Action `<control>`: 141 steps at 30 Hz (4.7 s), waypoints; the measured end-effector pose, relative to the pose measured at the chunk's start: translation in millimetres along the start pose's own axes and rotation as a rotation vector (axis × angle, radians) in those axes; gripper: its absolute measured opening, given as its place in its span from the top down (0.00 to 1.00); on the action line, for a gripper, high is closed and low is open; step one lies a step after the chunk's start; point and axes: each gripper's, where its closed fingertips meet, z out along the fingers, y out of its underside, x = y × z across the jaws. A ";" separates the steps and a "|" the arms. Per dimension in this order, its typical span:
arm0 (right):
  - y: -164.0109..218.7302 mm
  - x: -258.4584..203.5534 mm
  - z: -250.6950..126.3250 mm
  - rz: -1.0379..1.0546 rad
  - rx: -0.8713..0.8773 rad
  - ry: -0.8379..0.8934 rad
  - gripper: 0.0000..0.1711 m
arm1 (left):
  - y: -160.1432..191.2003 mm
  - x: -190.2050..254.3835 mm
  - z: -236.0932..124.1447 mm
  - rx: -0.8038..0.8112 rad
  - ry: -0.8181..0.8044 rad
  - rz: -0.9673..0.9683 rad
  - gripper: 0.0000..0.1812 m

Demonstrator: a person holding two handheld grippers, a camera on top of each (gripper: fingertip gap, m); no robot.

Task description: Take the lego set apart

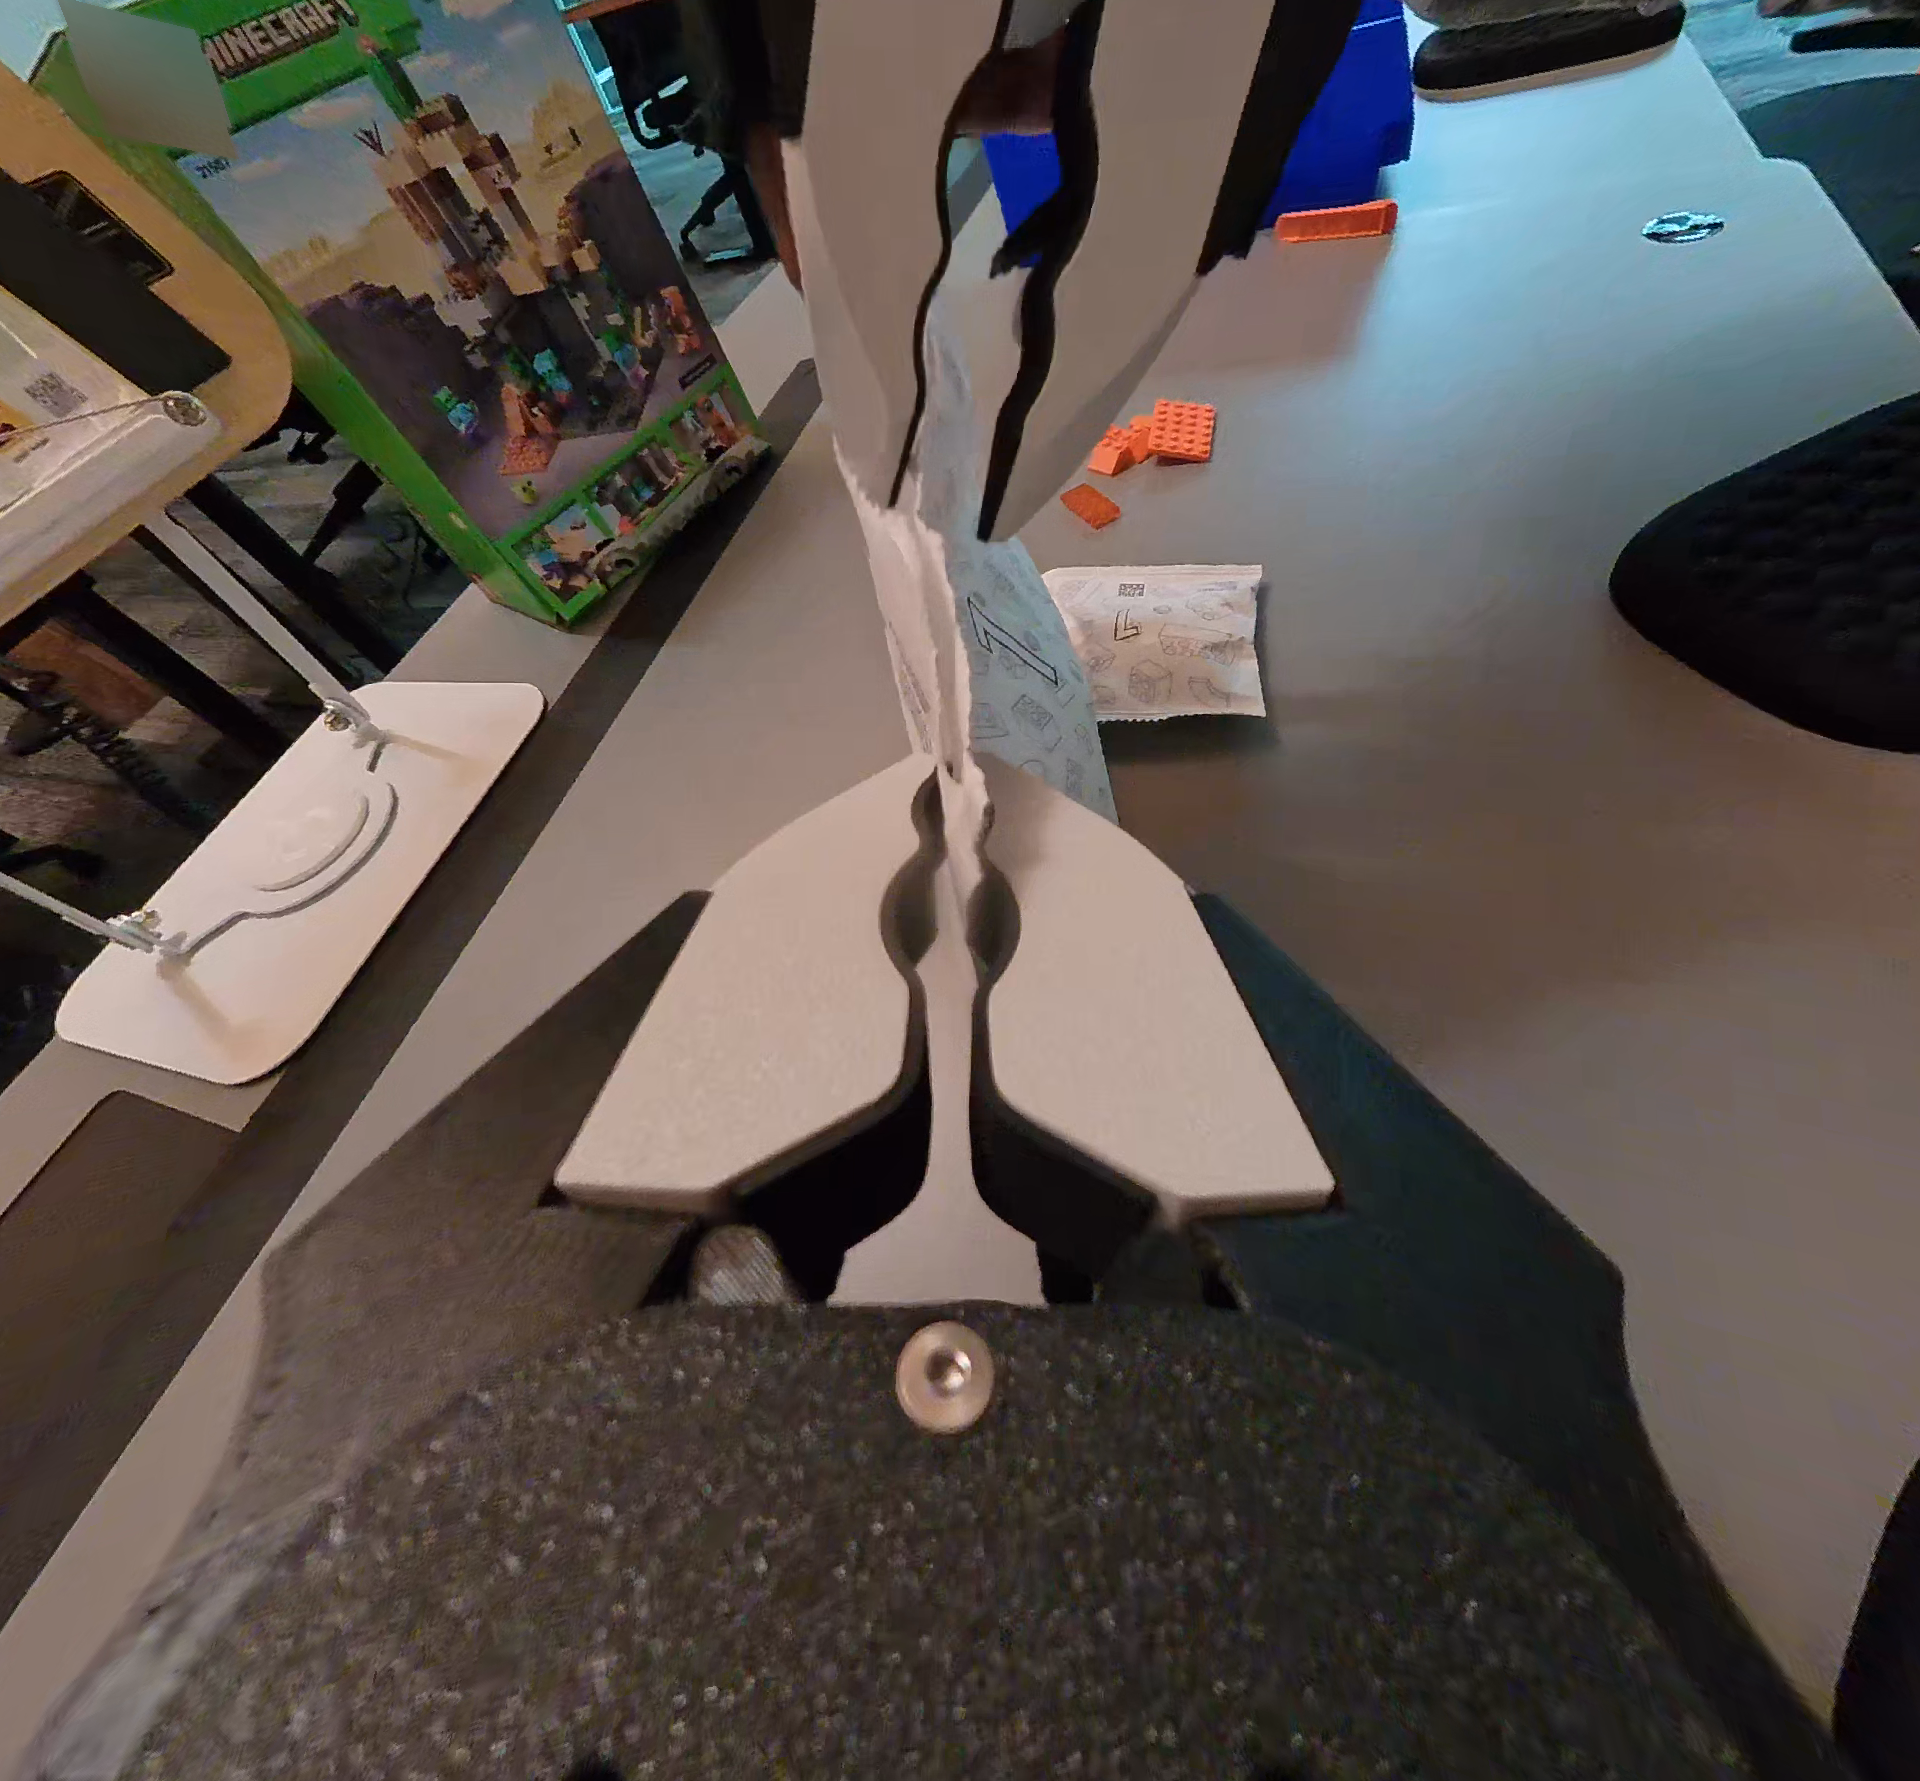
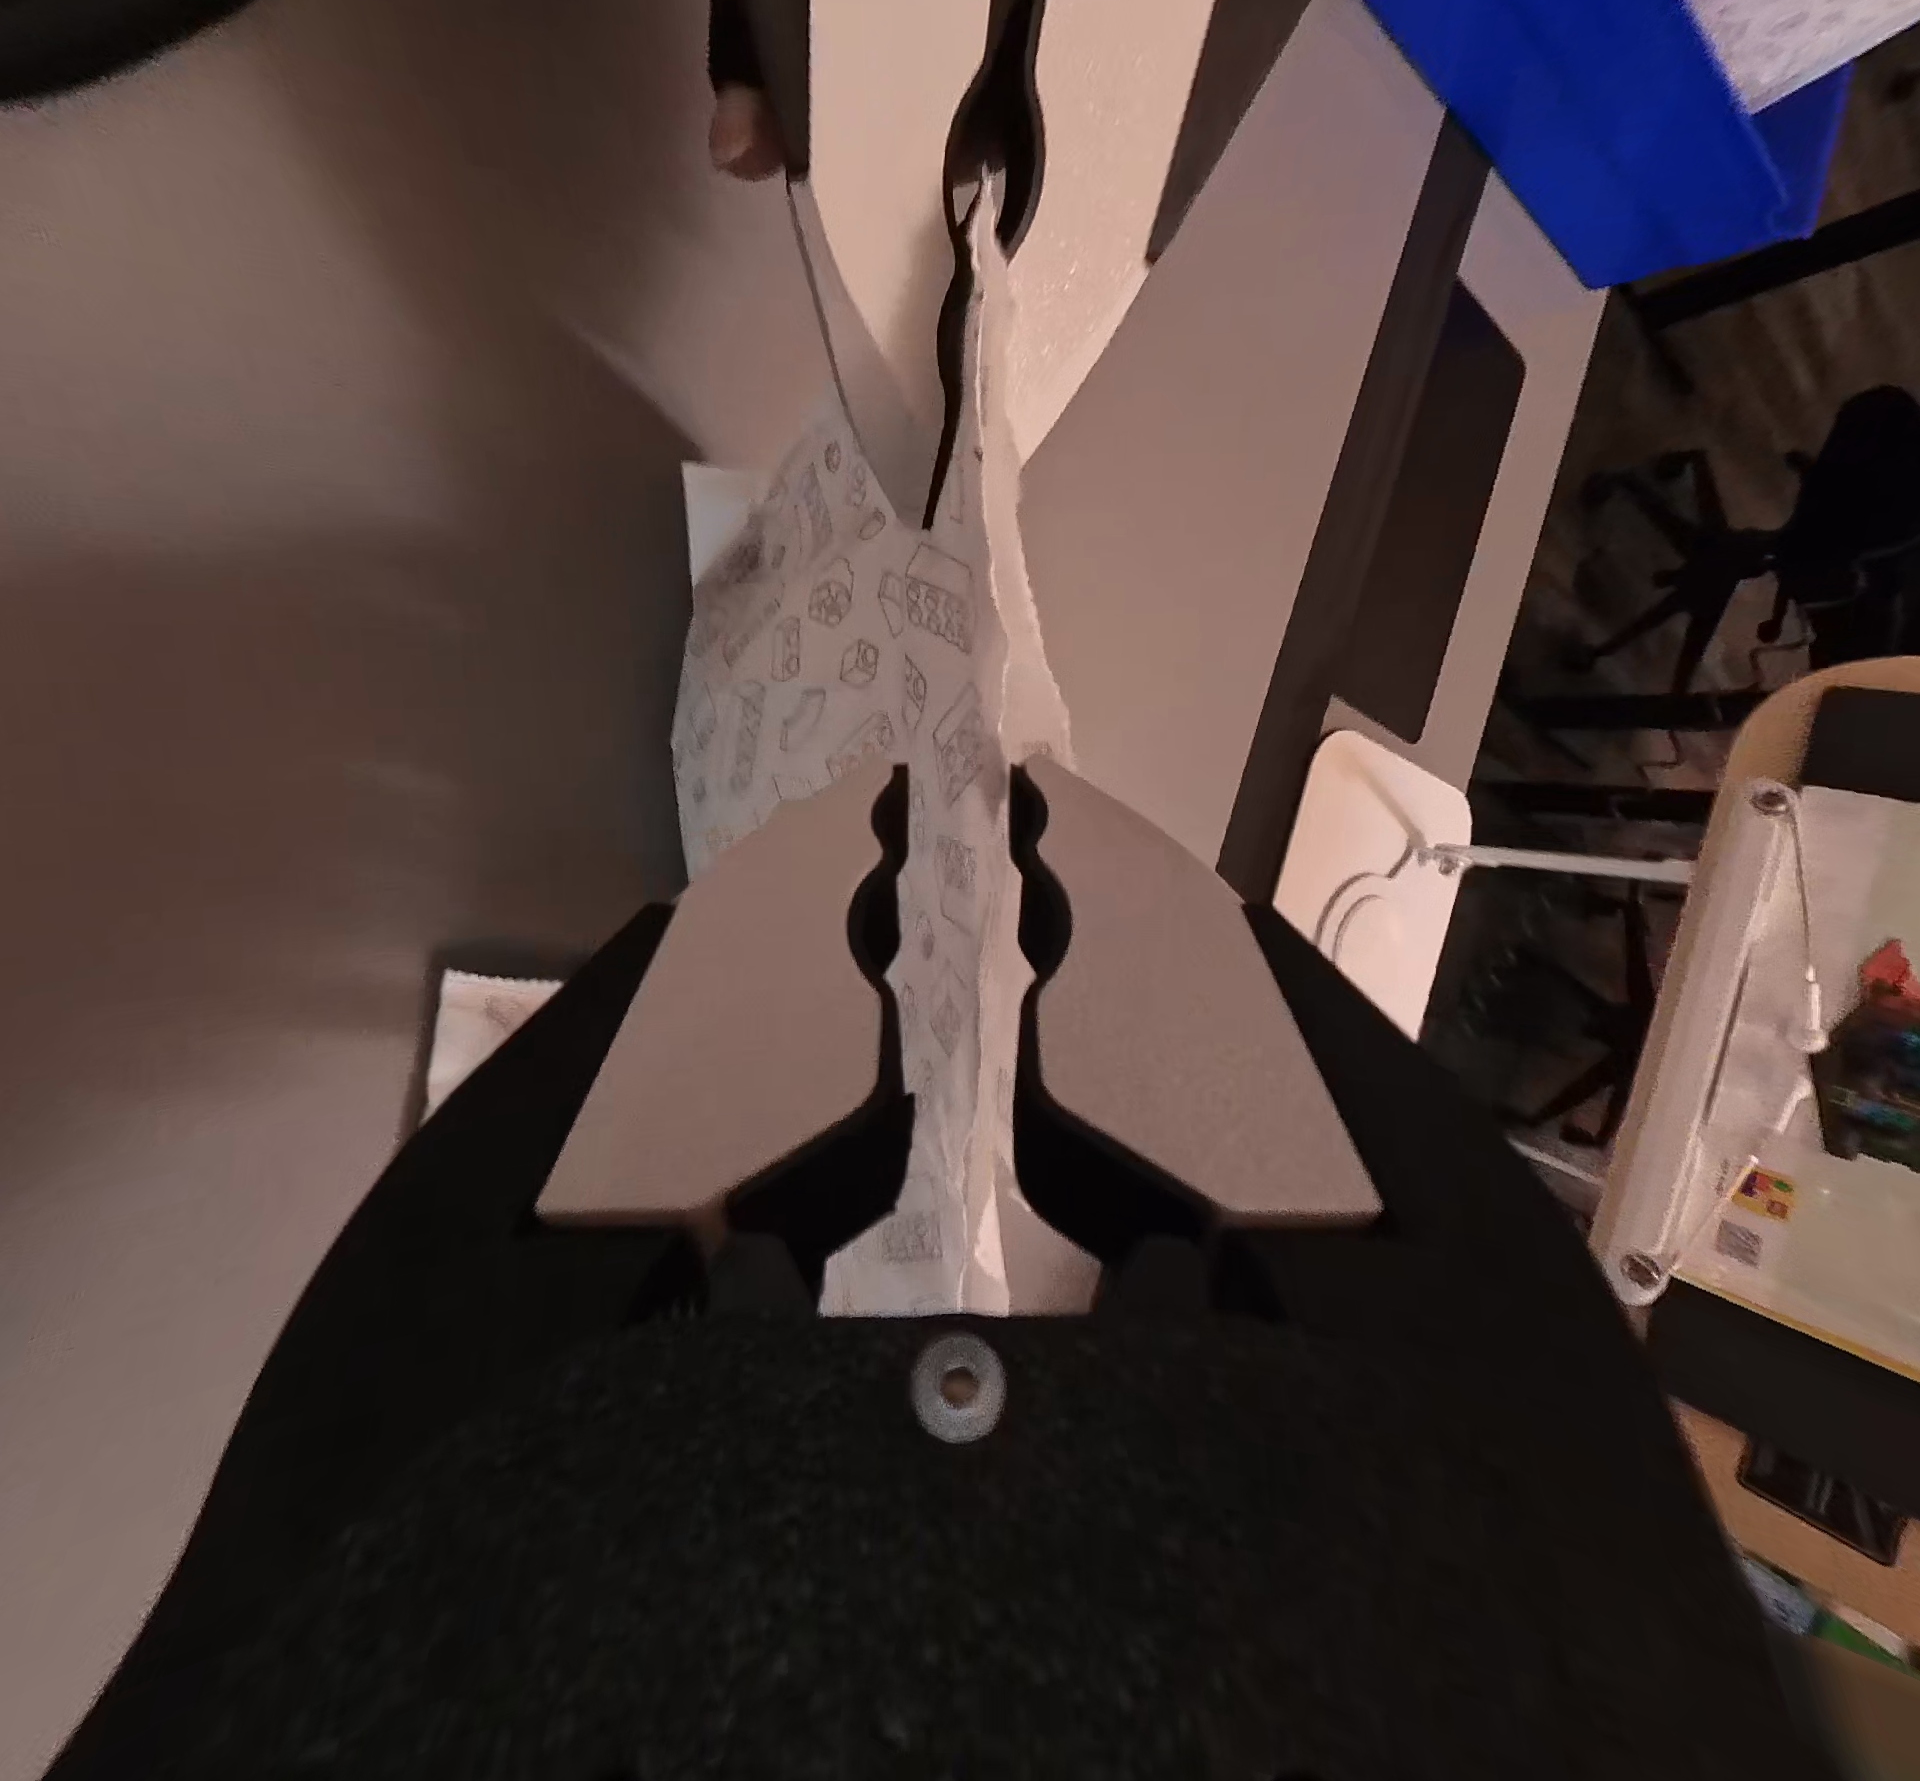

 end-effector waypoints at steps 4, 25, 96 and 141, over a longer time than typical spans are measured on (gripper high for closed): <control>21.2 -4.7 6.6 -0.043 -0.122 -0.012 1.00 | -5.2 3.8 -7.5 0.043 0.050 -0.043 0.94; 14.4 -23.8 3.6 -0.256 -0.158 0.130 1.00 | 2.7 -6.1 48.3 -0.777 0.222 -0.057 1.00; 36.8 20.6 -72.3 0.964 0.479 0.646 1.00 | 60.7 -64.4 11.1 0.016 -0.276 -0.433 1.00; 57.5 -55.4 81.9 1.298 0.223 0.647 1.00 | 72.4 -81.9 -13.0 0.161 -0.528 -0.821 1.00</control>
